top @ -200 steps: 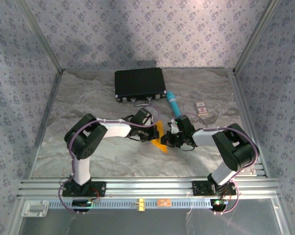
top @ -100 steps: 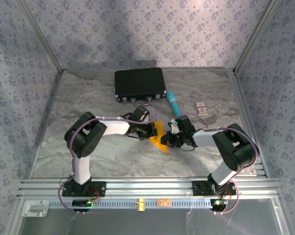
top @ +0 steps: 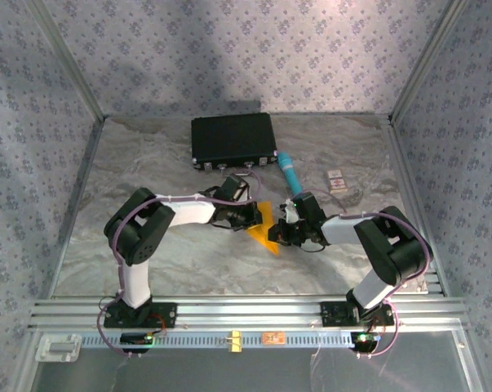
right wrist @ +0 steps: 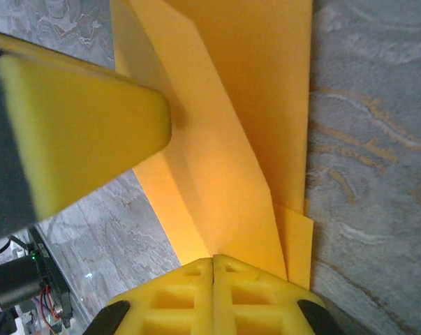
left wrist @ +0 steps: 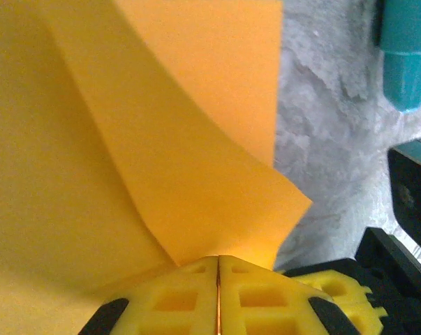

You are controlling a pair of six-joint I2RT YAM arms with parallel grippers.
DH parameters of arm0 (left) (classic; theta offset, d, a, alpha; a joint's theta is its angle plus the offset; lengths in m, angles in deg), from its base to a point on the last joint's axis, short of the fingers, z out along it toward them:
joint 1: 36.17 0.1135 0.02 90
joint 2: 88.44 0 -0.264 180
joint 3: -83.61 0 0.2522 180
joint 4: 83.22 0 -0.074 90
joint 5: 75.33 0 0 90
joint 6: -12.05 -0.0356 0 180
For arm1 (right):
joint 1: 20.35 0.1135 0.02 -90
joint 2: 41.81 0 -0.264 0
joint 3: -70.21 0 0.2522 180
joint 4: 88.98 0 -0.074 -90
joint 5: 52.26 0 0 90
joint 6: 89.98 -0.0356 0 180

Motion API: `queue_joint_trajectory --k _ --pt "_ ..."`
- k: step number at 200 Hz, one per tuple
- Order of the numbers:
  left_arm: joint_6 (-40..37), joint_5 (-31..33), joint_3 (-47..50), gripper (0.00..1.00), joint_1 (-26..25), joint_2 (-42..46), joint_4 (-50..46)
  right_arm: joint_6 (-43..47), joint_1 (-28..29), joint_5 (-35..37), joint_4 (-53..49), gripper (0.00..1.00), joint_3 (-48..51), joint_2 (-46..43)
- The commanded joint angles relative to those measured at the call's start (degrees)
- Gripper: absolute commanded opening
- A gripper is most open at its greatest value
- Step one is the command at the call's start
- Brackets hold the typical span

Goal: Fold a paper plane with a square sheet of paper (pick it up from the middle)
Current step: Fourth fold the wing at the center of the table.

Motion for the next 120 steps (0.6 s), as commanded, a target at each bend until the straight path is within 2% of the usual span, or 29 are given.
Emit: queue_joint_trajectory --k 1,61,120 --pt "-1.3 -0.5 -1.7 0.09 -0.5 0.8 0.2 1.7 -0.3 4.7 -9.6 0.00 2.8 2.1" --pt "-3.0 0.9 -3.8 0.07 2.3 -6.5 -0.2 2.0 -0.3 4.2 -9.3 0.00 2.8 2.9" --pt "-5.2 1.7 -7.1 0.07 6.4 -6.2 -5.1 2.3 -0.2 3.8 -9.2 0.00 3.0 3.0"
